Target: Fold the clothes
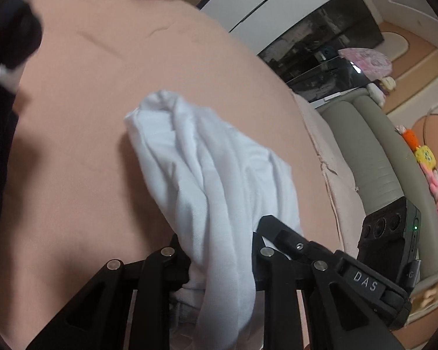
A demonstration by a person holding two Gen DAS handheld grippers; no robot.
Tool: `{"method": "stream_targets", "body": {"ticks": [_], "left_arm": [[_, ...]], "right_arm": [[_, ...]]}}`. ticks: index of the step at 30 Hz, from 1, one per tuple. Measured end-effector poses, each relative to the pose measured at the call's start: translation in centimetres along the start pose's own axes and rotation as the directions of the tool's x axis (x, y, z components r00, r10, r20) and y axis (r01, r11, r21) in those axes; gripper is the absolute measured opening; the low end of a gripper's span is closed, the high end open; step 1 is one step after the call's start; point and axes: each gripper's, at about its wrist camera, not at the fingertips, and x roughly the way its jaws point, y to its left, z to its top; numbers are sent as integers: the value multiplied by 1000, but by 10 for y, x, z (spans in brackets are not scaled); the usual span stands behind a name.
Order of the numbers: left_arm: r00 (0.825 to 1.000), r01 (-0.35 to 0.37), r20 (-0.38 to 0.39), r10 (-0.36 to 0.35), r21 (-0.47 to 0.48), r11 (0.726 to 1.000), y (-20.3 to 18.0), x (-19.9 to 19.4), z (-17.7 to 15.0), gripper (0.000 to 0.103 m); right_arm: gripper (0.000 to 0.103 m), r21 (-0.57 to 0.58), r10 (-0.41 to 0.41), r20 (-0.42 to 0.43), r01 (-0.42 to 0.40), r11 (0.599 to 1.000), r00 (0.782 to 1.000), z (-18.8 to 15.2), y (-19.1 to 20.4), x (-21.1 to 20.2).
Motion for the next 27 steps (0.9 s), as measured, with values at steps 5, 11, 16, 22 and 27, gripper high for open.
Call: {"method": "stream_targets", "body": {"ticks": [5,11,16,22,27], "left_arm": [[999,52,13,-52,-29,998,-8,-2,4,19],[996,80,37,-81,15,997,-32,-9,8,19],[992,118,48,-120,30,993,-48,-17,11,19],[983,162,80,-164,32,986,-50,-33,20,19],[974,183,130,-186,36,983,-54,-51,28,19]], "right_arm": [[18,7,5,36,-6,1000,999,0,0,-19],[18,0,5,81,-5,1000,997,5,7,-50],[18,-46,-36,100,40,998,994,10,24,-68],[18,-142,-74,143,95,985,987,22,58,-86],[18,-212,-72,163,106,971,984,28,85,-96]]}}
